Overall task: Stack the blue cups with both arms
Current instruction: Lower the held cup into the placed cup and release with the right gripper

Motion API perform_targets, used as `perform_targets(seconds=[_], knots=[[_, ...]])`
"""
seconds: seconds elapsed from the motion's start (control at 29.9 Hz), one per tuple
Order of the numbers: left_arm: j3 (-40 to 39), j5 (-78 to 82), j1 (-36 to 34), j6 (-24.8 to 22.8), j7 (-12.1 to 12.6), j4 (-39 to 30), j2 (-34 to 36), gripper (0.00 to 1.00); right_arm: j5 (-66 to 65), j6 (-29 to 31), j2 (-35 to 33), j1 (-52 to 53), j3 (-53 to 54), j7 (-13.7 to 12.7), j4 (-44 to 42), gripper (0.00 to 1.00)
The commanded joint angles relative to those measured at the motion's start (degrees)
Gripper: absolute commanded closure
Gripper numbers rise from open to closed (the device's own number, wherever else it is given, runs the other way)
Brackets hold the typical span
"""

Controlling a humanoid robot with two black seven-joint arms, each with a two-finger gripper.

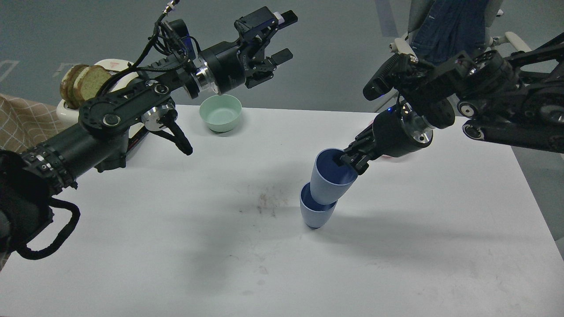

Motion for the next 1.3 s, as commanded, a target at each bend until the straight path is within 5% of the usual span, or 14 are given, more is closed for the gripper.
perform_targets(seconds=[0.0, 0.5, 0.8, 1.07, 1.27], knots=[[-0.1, 0.0, 0.0, 0.1, 0.0, 0.0, 0.0, 0.05, 0.0, -0.4, 0.5, -0.3, -0.5, 0.0, 0.0, 1.00], [-0.2, 0.0, 0.0, 0.2, -0.1, 0.0, -0.1, 0.05, 0.3, -0.9, 1.9, -1.2, -0.6, -0.1, -1.1, 1.00], [-0.2, -0.1, 0.0, 0.3, 0.0, 0.0, -0.1, 0.05, 0.6, -1.5, 2.1, -1.2, -0.5, -0.1, -1.4, 0.58], [-0.2, -0.1, -0.1, 0.2, -0.1, 0.0, 0.0, 0.05, 2.4, -1.5, 1.8, -1.1, -0.5, 0.0, -1.4, 0.45], [-0.3, -0.1, -0.1, 0.3, 0.0, 0.0, 0.0, 0.05, 8.7, -1.5, -3.5, 1.4, 0.4, 0.1, -3.1, 0.19]])
